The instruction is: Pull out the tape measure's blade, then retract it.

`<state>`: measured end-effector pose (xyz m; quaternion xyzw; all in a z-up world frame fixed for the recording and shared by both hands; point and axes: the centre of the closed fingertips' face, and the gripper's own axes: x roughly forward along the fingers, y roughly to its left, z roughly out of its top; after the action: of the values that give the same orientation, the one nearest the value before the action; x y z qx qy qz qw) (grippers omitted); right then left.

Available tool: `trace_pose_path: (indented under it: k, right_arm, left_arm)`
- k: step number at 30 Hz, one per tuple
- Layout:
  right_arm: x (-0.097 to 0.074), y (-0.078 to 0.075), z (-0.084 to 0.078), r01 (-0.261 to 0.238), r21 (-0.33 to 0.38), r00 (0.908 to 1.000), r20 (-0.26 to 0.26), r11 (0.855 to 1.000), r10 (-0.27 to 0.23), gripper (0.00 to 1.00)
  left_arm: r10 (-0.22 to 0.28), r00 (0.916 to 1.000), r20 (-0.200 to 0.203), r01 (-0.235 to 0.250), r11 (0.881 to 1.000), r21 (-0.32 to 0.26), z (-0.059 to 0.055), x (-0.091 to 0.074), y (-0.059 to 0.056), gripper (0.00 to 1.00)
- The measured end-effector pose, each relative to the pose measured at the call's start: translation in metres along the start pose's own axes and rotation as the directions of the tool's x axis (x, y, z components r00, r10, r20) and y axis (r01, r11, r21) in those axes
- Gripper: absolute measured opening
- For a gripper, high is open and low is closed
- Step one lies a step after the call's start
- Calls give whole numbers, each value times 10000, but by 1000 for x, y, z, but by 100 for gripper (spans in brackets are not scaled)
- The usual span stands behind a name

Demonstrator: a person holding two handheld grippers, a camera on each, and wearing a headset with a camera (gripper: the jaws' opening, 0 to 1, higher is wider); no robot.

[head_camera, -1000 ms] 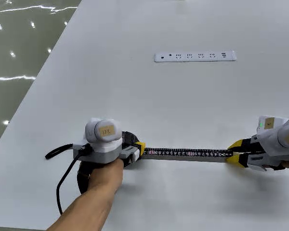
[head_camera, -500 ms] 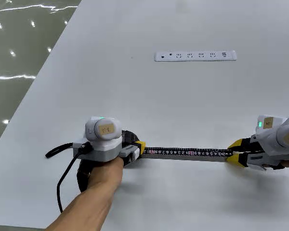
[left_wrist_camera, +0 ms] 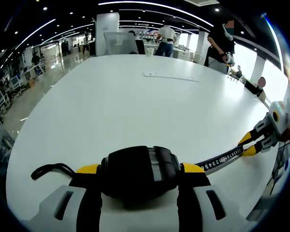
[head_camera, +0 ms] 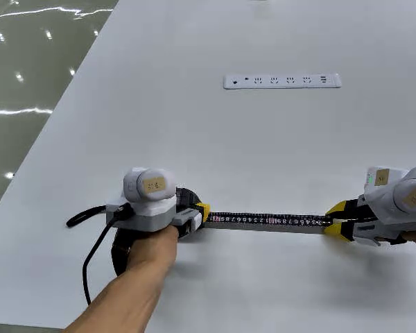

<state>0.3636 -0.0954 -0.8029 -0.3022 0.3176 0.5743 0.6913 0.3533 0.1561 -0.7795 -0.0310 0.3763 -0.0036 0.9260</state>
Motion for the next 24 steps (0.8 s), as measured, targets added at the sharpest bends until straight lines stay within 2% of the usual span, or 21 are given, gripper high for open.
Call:
trace_pose_path:
  k: [24]
  right_arm:
    - [9,4,13,-138,-55,9999,97,9999,138,10]
  left_arm:
    - [-37,10000,-29,37,10000,-21,1,0,0,58]
